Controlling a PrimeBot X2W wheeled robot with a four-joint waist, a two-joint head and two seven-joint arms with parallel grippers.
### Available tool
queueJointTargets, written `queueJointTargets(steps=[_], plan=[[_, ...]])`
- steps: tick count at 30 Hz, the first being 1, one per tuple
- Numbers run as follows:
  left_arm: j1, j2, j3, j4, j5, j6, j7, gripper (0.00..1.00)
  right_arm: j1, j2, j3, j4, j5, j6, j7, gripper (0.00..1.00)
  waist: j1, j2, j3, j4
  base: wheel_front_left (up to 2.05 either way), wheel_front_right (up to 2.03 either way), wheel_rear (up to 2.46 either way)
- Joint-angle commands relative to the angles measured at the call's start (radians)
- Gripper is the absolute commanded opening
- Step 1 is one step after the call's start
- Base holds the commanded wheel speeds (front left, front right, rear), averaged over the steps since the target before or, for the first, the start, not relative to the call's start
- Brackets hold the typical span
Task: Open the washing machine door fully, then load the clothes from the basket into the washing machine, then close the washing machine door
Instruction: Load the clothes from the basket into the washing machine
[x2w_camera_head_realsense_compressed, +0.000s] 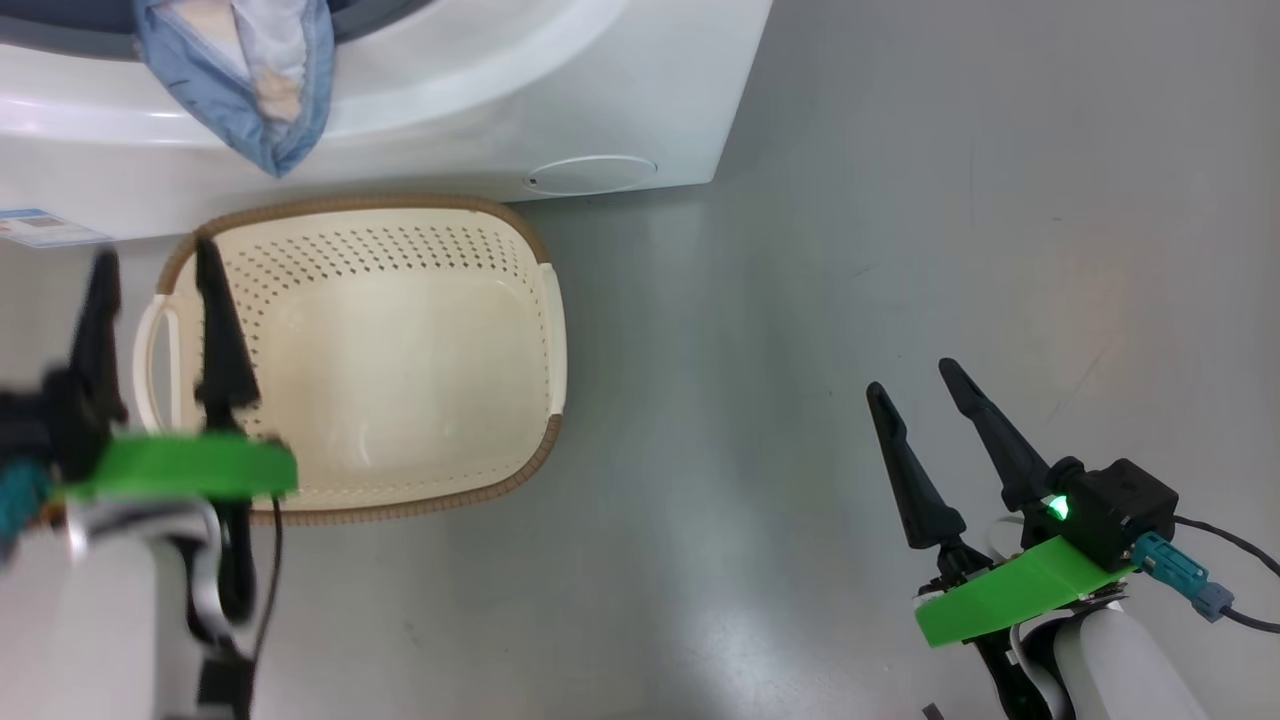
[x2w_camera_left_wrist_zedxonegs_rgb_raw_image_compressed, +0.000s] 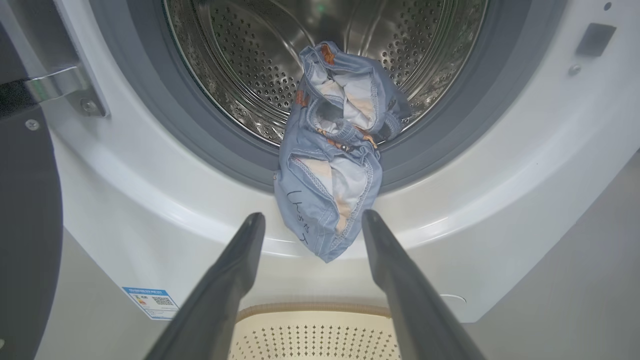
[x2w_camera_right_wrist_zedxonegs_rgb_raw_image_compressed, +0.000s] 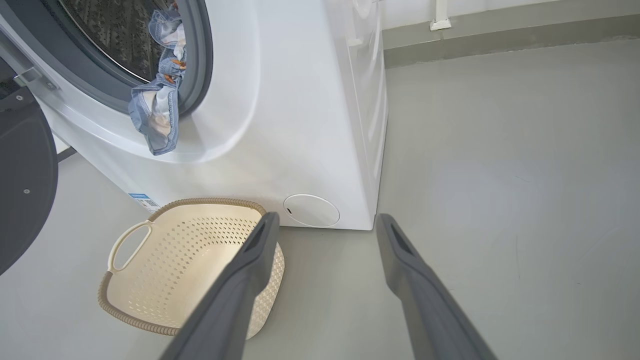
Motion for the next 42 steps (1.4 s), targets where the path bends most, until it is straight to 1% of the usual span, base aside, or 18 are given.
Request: queueJointTargets(steps=[1, 7, 8, 9, 15, 20, 21, 22, 24, 25, 30, 35, 42], plan=[[-0.067, 0.039, 0.033, 0.011, -0.002, -0.008, 0.014, 1.00, 0.002, -0.001, 0.023, -0.018, -0.002, 0.002, -0.005, 1.00, 0.0000, 0.0000, 0.004, -0.006, 0.00, 0.00, 0.00], [-0.307, 0.100, 0.018, 0.166, 0.007, -0.024, 0.086, 1.00, -0.011, 0.001, 0.029, -0.017, 0.002, 0.002, -0.005, 1.00, 0.0000, 0.0000, 0.023, -0.028, 0.00, 0.00, 0.00], [-0.375, 0.109, 0.010, 0.219, 0.009, -0.027, 0.105, 1.00, -0.016, 0.001, 0.030, -0.018, 0.003, 0.002, -0.005, 1.00, 0.0000, 0.0000, 0.030, -0.037, 0.00, 0.00, 0.00], [-0.406, 0.116, 0.005, 0.241, 0.013, -0.029, 0.107, 1.00, -0.018, 0.002, 0.032, -0.018, 0.003, 0.002, -0.005, 1.00, 0.0000, 0.0000, 0.033, -0.043, 0.00, 0.00, 0.00], [-0.555, 0.130, -0.017, 0.387, 0.024, -0.029, 0.128, 1.00, -0.019, 0.003, 0.026, -0.022, 0.003, 0.002, -0.005, 1.00, 0.0000, 0.0000, 0.053, -0.059, 0.00, 0.00, 0.00], [-0.652, 0.141, -0.036, 0.515, 0.037, -0.022, 0.155, 1.00, -0.025, 0.005, 0.027, -0.026, 0.002, 0.002, -0.005, 1.00, 0.0000, 0.0000, 0.074, -0.071, 0.00, 0.00, 0.00], [-0.652, 0.141, -0.036, 0.515, 0.037, -0.022, 0.155, 1.00, -0.025, 0.005, 0.027, -0.026, 0.002, 0.002, -0.005, 1.00, 0.0000, 0.0000, 0.074, -0.071, 0.00, 0.00, 0.00], [-0.687, 0.144, -0.041, 0.566, 0.039, -0.018, 0.170, 1.00, -0.026, 0.007, 0.026, -0.027, 0.001, 0.002, -0.005, 1.00, 0.0000, 0.0000, 0.082, -0.075, 0.00, 0.00, 0.00], [-0.722, 0.145, -0.038, 0.620, 0.032, -0.011, 0.200, 1.00, -0.026, 0.007, 0.024, -0.027, 0.001, 0.002, -0.005, 1.00, 0.0000, 0.0000, 0.092, -0.079, 0.00, 0.00, 0.00], [-0.722, 0.145, -0.038, 0.620, 0.032, -0.011, 0.200, 1.00, -0.026, 0.007, 0.024, -0.027, 0.001, 0.002, -0.005, 1.00, 0.0000, 0.0000, 0.092, -0.079, 0.00, 0.00, 0.00], [-0.796, 0.140, -0.042, 0.723, 0.025, 0.005, 0.255, 1.00, -0.025, 0.010, 0.019, -0.028, -0.001, 0.002, -0.005, 1.00, 0.0000, 0.0000, 0.110, -0.084, 0.00, 0.00, 0.00], [-0.848, 0.129, -0.026, 0.793, -0.002, 0.019, 0.270, 1.00, -0.026, 0.015, 0.023, -0.027, 0.002, 0.002, -0.005, 1.00, 0.0000, 0.0000, 0.122, -0.093, 0.00, 0.00, 0.00], [-0.900, 0.111, -0.032, 0.890, -0.010, 0.061, 0.336, 1.00, -0.031, 0.016, 0.034, -0.015, 0.007, 0.002, -0.005, 1.00, 0.0000, 0.0000, 0.140, -0.099, 0.00, 0.00, 0.00]])
